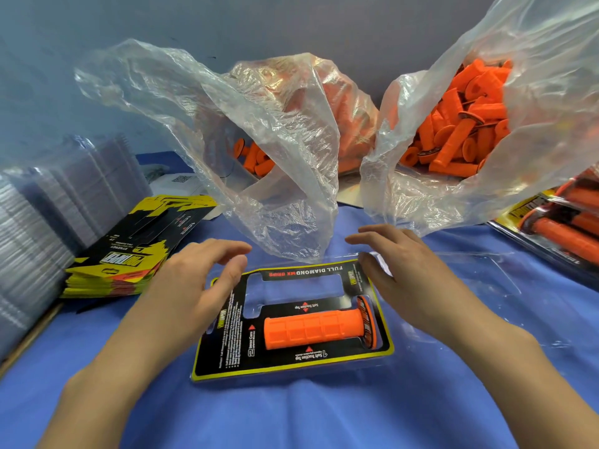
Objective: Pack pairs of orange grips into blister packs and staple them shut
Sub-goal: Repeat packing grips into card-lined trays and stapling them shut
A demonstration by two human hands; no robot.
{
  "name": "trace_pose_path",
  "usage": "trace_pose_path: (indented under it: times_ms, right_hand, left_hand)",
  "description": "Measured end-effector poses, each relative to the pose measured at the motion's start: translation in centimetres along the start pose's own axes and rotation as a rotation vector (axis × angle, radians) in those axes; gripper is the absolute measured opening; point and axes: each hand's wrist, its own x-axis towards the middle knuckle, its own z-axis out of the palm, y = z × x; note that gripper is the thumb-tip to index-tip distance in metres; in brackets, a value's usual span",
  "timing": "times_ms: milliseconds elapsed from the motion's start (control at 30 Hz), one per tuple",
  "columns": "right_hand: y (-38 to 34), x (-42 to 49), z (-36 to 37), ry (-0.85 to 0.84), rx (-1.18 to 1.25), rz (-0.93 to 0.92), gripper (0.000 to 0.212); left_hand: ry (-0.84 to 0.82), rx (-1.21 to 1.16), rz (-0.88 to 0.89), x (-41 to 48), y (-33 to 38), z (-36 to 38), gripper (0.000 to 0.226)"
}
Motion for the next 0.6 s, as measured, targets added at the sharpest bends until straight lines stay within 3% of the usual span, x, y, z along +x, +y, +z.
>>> trace_pose_path:
  times_ms: [333, 433, 500, 600]
  right_hand:
    - [0.5, 2.7, 0.2, 0.028, 0.070, -0.011, 0.033]
    - [1.0, 3.7, 0.3, 0.018, 0.095, -0.009, 0.032]
    - [1.5, 4.4, 0.4, 0.003, 0.108, 0.001, 0.032]
    - [2.5, 5.4, 0.2, -0.009, 0.168, 0.028, 0.032]
  left_hand:
    - [0.190, -0.037, -0.025, 4.8, 0.4, 0.2, 0.022]
    - [0.127, 0.069, -0.074, 10.9, -0.2, 1.9, 0.029]
    - [0.000, 0.131, -0.183, 15.2, -1.3, 3.6, 0.033]
    - [-0.124, 0.186, -0.309, 20.3, -2.5, 5.7, 0.024]
